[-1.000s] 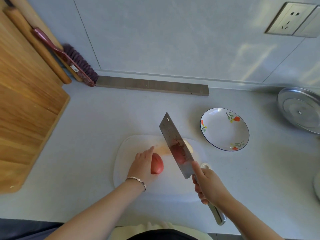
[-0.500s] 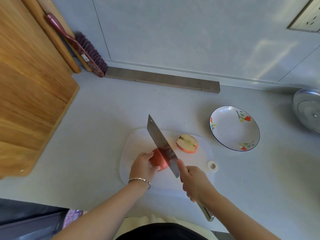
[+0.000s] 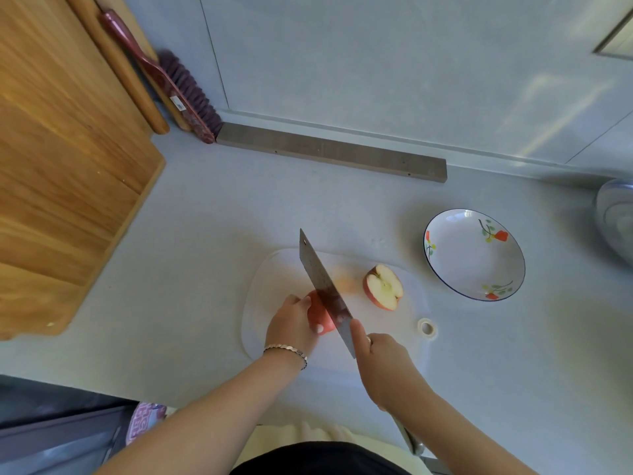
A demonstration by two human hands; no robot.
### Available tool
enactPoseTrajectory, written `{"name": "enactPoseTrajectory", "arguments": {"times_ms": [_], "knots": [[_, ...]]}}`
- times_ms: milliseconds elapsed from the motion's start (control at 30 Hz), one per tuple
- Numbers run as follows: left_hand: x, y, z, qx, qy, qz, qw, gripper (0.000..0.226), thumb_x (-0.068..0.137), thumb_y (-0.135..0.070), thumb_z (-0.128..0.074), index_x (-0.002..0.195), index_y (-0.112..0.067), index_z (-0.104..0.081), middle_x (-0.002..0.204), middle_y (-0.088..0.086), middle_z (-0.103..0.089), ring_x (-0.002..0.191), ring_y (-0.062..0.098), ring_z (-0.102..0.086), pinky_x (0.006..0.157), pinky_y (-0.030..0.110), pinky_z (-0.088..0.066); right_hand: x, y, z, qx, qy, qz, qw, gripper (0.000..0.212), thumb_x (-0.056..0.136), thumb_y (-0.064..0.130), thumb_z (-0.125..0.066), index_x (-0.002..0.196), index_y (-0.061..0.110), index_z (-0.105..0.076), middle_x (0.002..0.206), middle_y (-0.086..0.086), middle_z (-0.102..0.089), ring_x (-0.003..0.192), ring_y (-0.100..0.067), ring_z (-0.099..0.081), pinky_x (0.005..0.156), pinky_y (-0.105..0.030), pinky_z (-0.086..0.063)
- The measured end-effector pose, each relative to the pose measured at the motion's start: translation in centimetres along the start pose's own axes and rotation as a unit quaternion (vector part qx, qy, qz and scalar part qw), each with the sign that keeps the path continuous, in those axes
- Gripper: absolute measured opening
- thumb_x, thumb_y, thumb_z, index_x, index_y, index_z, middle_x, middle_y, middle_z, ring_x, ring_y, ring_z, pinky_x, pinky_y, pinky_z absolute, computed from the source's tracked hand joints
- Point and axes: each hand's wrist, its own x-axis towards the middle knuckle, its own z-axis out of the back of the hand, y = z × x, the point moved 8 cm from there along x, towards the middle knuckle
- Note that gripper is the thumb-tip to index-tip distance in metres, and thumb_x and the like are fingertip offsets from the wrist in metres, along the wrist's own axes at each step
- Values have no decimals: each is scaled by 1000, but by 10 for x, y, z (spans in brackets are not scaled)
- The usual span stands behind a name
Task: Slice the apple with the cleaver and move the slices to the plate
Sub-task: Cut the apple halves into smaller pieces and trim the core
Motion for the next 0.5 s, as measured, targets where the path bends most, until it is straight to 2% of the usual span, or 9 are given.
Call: {"name": "enactPoseTrajectory", "arguments": {"times_ms": [33, 67, 100, 200, 333, 367, 400, 433, 500], "knots": [[1, 0, 0, 1, 3, 1, 1000, 35, 85, -14, -56, 120, -10, -55, 117, 6, -53, 101, 25, -59, 89, 30, -47, -1, -5, 1, 25, -26, -21, 999, 41, 100, 19, -35, 132, -6, -31, 73, -4, -37, 65, -17, -41, 67, -28, -38], [2, 0, -1, 4, 6, 1, 1000, 34, 85, -14, -56, 119, -10, -56, 116, 7, -53, 100, 25, -59, 89, 30, -48, -1, -4, -2, 5, -20, -20, 1000, 60, 97, 8, -38, 147, 0, -5, 81, -7, -37, 72, -20, -41, 68, -27, -37], [3, 0, -1, 8, 10, 2, 1000, 33, 85, -14, -57, 117, -10, -57, 115, 7, -53, 100, 26, -59, 89, 30, -48, 1, -2, -4, 6, 4, -6, 1000, 73, 95, 2, -38, 149, 7, 10, 88, -8, -36, 76, -23, -40, 68, -27, -36], [5, 1, -3, 8, 13, 3, 1000, 30, 84, -14, -59, 113, -10, -58, 114, 7, -54, 98, 26, -60, 89, 30, -48, 6, 5, -9, -56, 20, 18, 998, 77, 93, -2, -39, 149, 10, 12, 93, -10, -36, 78, -25, -39, 69, -29, -37], [5, 1, -4, 7, 20, 1, 1000, 28, 85, -15, -60, 112, -9, -58, 112, 7, -54, 99, 26, -59, 88, 31, -48, 18, -5, -15, 1, -3, -22, 1000, 71, 96, 3, -39, 150, 10, 5, 90, -10, -38, 75, -22, -42, 70, -29, -43], [5, 0, -4, 8, 21, 0, 1000, 28, 85, -15, -60, 112, -9, -59, 112, 8, -54, 99, 27, -59, 88, 31, -48, 21, -8, -20, 14, -7, -35, 999, 58, 98, 9, -38, 148, 4, -8, 87, -9, -40, 72, -20, -42, 70, -30, -42], [5, 0, -3, 8, 21, 1, 1000, 27, 85, -15, -60, 112, -8, -59, 112, 8, -54, 99, 27, -60, 88, 32, -49, 26, -12, -24, 37, -12, -46, 998, 41, 100, 20, -35, 135, -3, -31, 80, -7, -42, 67, -18, -42, 70, -31, -41], [5, 0, -2, 4, 19, 3, 1000, 26, 85, -14, -59, 110, -7, -59, 111, 8, -55, 99, 28, -60, 88, 33, -49, 29, -10, -24, 23, -10, -26, 999, 38, 101, 33, -30, 108, 0, -48, 72, -3, -42, 61, -13, -40, 69, -31, -41], [5, 1, -2, -7, 19, 9, 1000, 23, 86, -12, -57, 108, -5, -58, 109, 10, -57, 98, 28, -61, 88, 36, -49, 31, -8, -28, 28, 0, -18, 999, 47, 98, 46, -23, 72, 12, -43, 62, 2, -40, 54, -8, -36, 60, -27, -37]]}}
